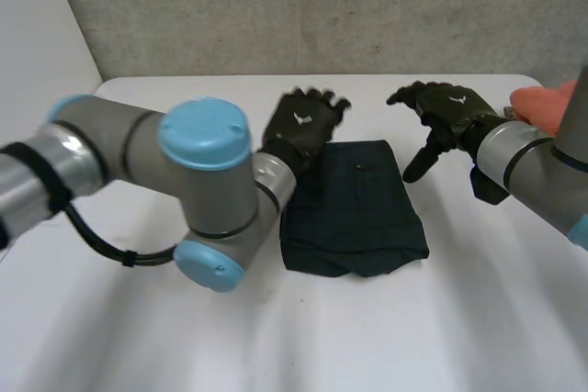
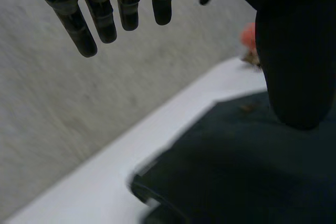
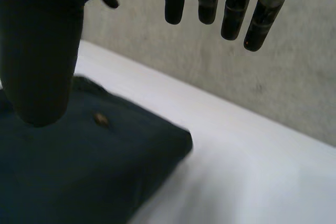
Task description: Fold the laundry.
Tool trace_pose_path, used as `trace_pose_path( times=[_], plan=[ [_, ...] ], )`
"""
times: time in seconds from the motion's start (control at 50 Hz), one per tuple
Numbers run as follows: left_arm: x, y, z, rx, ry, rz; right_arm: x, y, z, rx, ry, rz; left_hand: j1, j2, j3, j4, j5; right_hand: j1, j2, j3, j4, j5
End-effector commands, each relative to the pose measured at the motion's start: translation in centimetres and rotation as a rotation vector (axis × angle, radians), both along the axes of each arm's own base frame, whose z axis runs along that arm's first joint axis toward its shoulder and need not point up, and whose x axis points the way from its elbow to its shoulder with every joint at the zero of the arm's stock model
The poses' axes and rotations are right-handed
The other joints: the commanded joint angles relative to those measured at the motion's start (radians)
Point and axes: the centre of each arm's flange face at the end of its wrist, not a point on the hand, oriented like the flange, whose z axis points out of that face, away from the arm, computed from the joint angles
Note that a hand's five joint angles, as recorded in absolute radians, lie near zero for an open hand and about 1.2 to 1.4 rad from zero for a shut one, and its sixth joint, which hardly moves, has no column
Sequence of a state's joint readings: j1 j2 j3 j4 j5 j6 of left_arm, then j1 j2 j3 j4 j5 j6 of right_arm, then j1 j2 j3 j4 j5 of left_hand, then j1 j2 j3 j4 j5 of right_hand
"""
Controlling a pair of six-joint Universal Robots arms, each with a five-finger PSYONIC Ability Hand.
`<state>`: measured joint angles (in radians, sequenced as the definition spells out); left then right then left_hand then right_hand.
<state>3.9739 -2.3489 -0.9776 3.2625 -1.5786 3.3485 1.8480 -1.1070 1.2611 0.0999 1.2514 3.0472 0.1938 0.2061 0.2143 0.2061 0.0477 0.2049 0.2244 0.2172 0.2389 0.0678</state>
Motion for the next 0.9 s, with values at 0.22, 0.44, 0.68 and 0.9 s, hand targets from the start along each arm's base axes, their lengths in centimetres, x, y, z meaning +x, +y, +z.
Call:
trace_pose_path(
  times=[0.22,0.44,0.68,0.9],
  plan=[
    [1.0,0.1,-7.1,0.112,-0.365,0.064,1.6,-2.1,-9.0,0.119,0.261,0.083,0.023,0.010,0.002,0.010,-0.006,-0.030,-0.050,-0.043,-0.064,-0.068],
    [1.4,0.2,-7.0,0.106,-0.396,0.056,1.5,-2.2,-9.5,0.071,0.353,0.094,0.014,0.002,-0.007,0.002,-0.015,-0.030,-0.050,-0.043,-0.064,-0.068],
    [1.9,0.6,2.0,0.010,-0.215,0.047,2.3,-0.6,-2.8,-0.147,0.250,0.067,-0.007,-0.019,-0.027,-0.019,-0.035,-0.030,-0.050,-0.043,-0.064,-0.068],
    [5.7,4.5,9.5,0.050,-0.014,-0.144,0.2,5.2,-0.8,-0.223,0.238,0.000,-0.001,-0.013,-0.021,-0.013,-0.029,-0.030,-0.050,-0.043,-0.064,-0.068]
  ],
)
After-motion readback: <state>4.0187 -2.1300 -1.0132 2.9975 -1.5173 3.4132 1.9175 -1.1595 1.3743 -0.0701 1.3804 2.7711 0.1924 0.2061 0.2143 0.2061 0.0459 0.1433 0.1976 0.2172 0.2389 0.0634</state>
